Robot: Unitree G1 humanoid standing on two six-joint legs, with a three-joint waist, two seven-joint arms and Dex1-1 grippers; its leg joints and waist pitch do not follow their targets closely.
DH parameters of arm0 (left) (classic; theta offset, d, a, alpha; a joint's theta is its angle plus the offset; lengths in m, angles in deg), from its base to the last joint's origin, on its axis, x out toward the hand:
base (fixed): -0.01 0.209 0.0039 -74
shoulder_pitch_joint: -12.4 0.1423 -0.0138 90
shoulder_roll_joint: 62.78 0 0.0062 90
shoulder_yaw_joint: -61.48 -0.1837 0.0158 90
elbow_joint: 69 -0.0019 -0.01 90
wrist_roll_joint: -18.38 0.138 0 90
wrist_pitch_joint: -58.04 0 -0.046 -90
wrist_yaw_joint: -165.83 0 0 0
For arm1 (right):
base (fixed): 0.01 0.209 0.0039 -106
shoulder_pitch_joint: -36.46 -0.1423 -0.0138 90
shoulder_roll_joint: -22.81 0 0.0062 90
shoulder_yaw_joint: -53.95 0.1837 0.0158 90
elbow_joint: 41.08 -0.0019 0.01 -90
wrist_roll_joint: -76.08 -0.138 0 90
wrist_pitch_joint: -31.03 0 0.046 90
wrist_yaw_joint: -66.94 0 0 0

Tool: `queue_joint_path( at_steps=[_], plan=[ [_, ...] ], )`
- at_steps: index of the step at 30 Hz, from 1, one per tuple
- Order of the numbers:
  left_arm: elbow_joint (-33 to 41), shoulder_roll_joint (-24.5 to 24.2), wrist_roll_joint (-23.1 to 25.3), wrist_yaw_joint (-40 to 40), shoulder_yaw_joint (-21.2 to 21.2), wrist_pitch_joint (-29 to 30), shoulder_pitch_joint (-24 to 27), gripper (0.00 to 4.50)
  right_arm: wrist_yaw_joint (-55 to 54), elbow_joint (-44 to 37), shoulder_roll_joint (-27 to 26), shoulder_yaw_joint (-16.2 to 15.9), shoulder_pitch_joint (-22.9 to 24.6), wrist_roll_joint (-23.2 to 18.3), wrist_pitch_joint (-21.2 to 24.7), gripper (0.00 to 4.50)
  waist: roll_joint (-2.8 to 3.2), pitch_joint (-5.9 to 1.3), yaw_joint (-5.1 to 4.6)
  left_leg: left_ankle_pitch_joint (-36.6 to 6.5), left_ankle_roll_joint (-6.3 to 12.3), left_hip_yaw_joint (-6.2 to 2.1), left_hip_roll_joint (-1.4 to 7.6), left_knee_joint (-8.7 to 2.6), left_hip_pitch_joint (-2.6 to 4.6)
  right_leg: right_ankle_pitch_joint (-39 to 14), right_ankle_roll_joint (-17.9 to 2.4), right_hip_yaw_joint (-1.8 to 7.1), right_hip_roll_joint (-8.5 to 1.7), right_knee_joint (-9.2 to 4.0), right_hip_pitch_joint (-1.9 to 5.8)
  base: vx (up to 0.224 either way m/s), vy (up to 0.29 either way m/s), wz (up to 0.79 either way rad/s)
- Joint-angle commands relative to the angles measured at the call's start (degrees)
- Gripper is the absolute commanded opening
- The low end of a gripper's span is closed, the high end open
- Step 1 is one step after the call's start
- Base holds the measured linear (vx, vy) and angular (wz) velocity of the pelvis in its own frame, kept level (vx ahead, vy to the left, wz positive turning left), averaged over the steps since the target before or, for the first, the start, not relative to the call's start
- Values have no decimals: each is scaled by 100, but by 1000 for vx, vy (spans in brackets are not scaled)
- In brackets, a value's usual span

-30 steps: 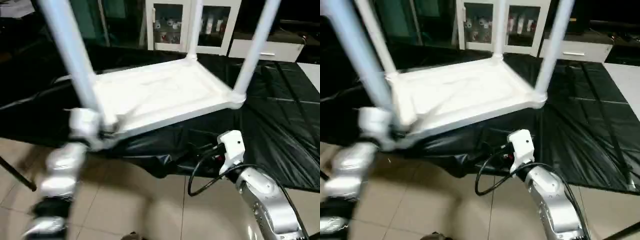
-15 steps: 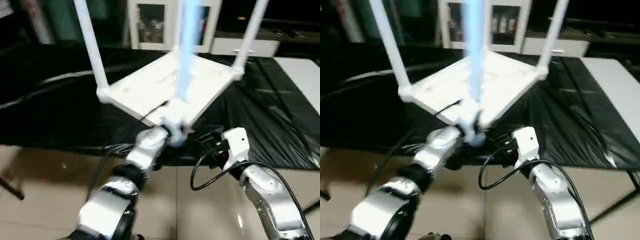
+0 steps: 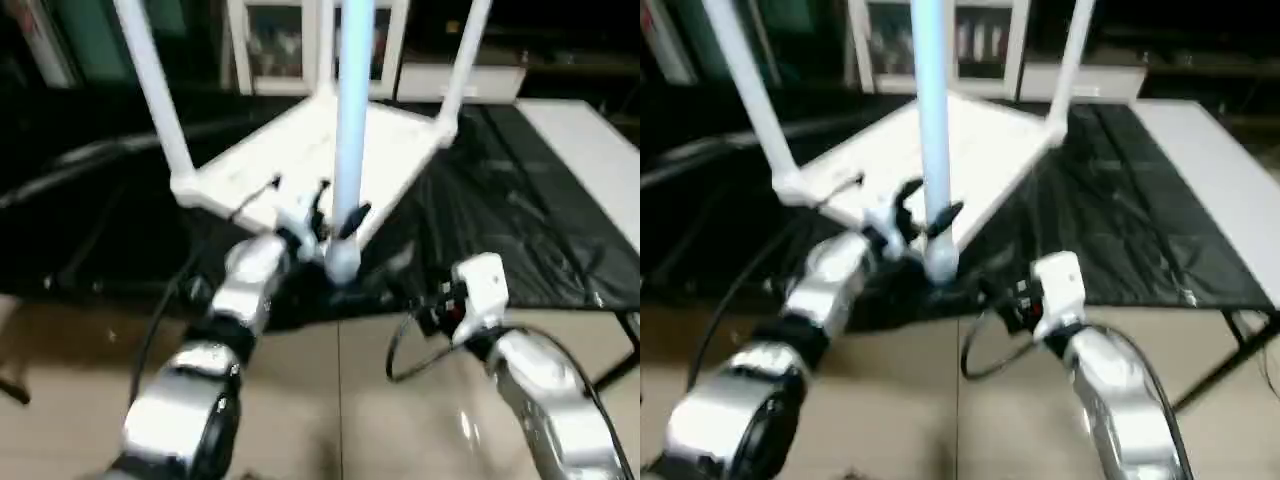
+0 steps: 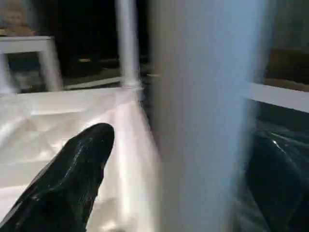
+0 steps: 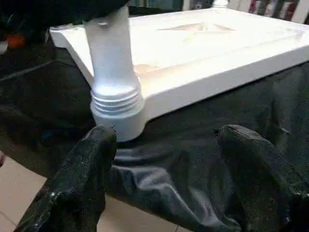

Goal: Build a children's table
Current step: Rotate table base

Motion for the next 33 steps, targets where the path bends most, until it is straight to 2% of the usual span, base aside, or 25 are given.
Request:
queue_joint_path(
  at_steps=[1,3,4,5,6,7,8,10,11,12,13,14,15,17,18,19,21,22,23,26,27,28,30,31,33],
  plan=[
    [640,-215,-169,-523,-173,468,422,448,87,90,-21,-68,-115,-72,66,363,-90,-356,48,-2515,-24,-144,388,-620,26,-2571,-736,208,-371,-533,186,0,0,0],
    [1145,-408,-224,-546,-196,672,865,448,122,175,-122,-58,-202,-117,-44,363,-84,-366,68,-2226,48,-60,429,-629,63,-1813,-989,230,-333,-467,137,0,0,0],
    [1377,-480,-320,-633,-175,845,1048,448,140,230,-179,-43,-246,-154,-62,363,-85,-356,50,-2211,56,-46,429,-637,37,-1792,-1015,224,-325,-453,154,0,0,0],
    [1377,-480,-320,-633,-175,845,1048,448,140,230,-179,-43,-246,-154,-62,363,-67,-383,77,-2116,54,-19,433,-624,61,-1716,-1049,227,-318,-434,148,0,0,0],
    [1686,-579,-420,-658,-84,986,1304,448,191,352,-255,-71,-334,-170,-110,363,-43,-412,100,-2005,42,-8,448,-614,80,-1502,-1097,232,-311,-399,151,0,0,0],
    [1716,-590,-423,-646,-70,986,1331,448,199,368,-262,-79,-346,-168,-119,363,-55,-398,97,-1943,63,12,448,-621,65,-1415,-1105,236,-293,-411,140,0,0,0],
    [1920,-665,-481,-563,47,1081,1500,448,244,515,-322,-140,-447,-153,-168,363,-21,-414,141,-1914,47,43,445,-597,119,-1283,-1159,240,-278,-388,108,51,-10,1],
    [2311,-866,-579,-457,253,1343,1791,448,358,963,-452,-314,-725,-74,-304,363,-55,-441,124,-1563,97,52,437,-581,41,-853,-1237,229,-278,-318,181,53,-10,-2],
    [2311,-866,-579,-457,253,1343,1791,448,358,963,-452,-314,-725,-74,-304,363,-48,-451,119,-1335,166,81,419,-554,34,-595,-1262,232,-259,-287,167,60,-12,-5],
    [2484,-961,-650,-535,285,1500,1911,448,420,1186,-521,-356,-857,-72,-351,363,-31,-458,142,-1240,199,92,424,-534,67,-476,-1273,235,-245,-277,149,60,-12,-5],
    [2669,-1041,-703,-613,295,1638,2023,448,504,1389,-573,-392,-980,-66,-415,363,-28,-479,131,-1052,263,104,429,-505,63,-157,-1405,232,-249,-207,160,58,-15,-5],
    [2744,-1072,-723,-641,295,1691,2065,448,541,1472,-592,-405,-1032,-63,-441,363,-27,-499,156,-794,330,132,416,-475,60,89,-1448,222,-231,-180,179,52,-10,-4],
    [2744,-1072,-723,-641,295,1691,2065,448,541,1472,-592,-405,-1032,-63,-441,363,-23,-487,158,-732,369,153,421,-465,85,193,-1481,230,-219,-186,149,52,-10,-4],
    [3408,-1271,-850,-764,154,2232,2401,448,779,2341,-733,-454,-1563,18,-690,363,-39,-515,181,-530,474,169,428,-429,88,424,-1643,221,-239,-125,175,0,0,0],
    [3532,-1300,-865,-780,119,2322,2459,448,803,2526,-757,-456,-1679,41,-744,363,-48,-493,149,-511,503,171,420,-441,59,372,-1652,224,-230,-140,181,0,0,0],
    [3634,-1318,-844,-755,90,2350,2501,448,775,2724,-769,-455,-1793,82,-844,363,-23,-490,168,-592,477,197,431,-427,111,250,-1683,229,-219,-151,142,0,0,0],
    [3696,-1313,-731,-640,61,2305,2511,448,568,3230,-790,-411,-2082,226,-1077,363,-23,-466,170,-765,397,205,430,-452,111,-15,-1648,235,-211,-178,150,0,0,0],
    [3698,-1304,-663,-563,55,2282,2505,448,493,3438,-810,-373,-2196,251,-1167,363,-7,-462,188,-888,323,210,429,-458,139,-170,-1608,240,-201,-195,136,0,0,0],
    [3632,-1255,-555,-363,80,2199,2455,448,357,3725,-827,-320,-2338,304,-1316,363,14,-450,214,-1055,225,205,435,-475,142,-343,-1555,244,-204,-205,135,0,0,0],
    [3503,-1127,-363,117,157,2065,2356,448,71,4222,-838,-219,-2561,407,-1596,363,3,-438,228,-1457,-5,201,439,-507,154,-672,-1425,259,-208,-241,130,0,0,0],
    [3445,-1041,-259,440,215,2001,2312,448,-118,4439,-839,-127,-2654,434,-1752,363,32,-428,254,-1650,-88,194,438,-518,180,-901,-1345,261,-219,-269,120,-57,-6,5],
    [3374,-854,-84,1157,360,1932,2245,448,-571,4834,-827,121,-2804,438,-2025,363,22,-406,216,-1892,-191,195,433,-533,181,-1112,-1285,265,-203,-304,102,0,0,0],
    [3390,-771,13,1486,385,1968,2235,448,-770,5045,-807,288,-2855,395,-2184,363,19,-401,241,-2175,-280,184,440,-539,225,-1504,-1190,264,-224,-360,75,-26,-2,3],
    [3390,-771,13,1486,385,1968,2235,448,-770,5045,-807,288,-2855,395,-2184,363,16,-393,245,-2251,-285,179,432,-539,225,-1644,-1151,262,-219,-372,67,-58,-4,7],
    [3532,-657,231,1799,308,1803,2327,448,-1151,5435,-665,458,-2831,465,-2715,363,0,-404,252,-2331,-305,148,430,-556,185,-1877,-963,246,-227,-401,86,0,0,0]
  ],
)
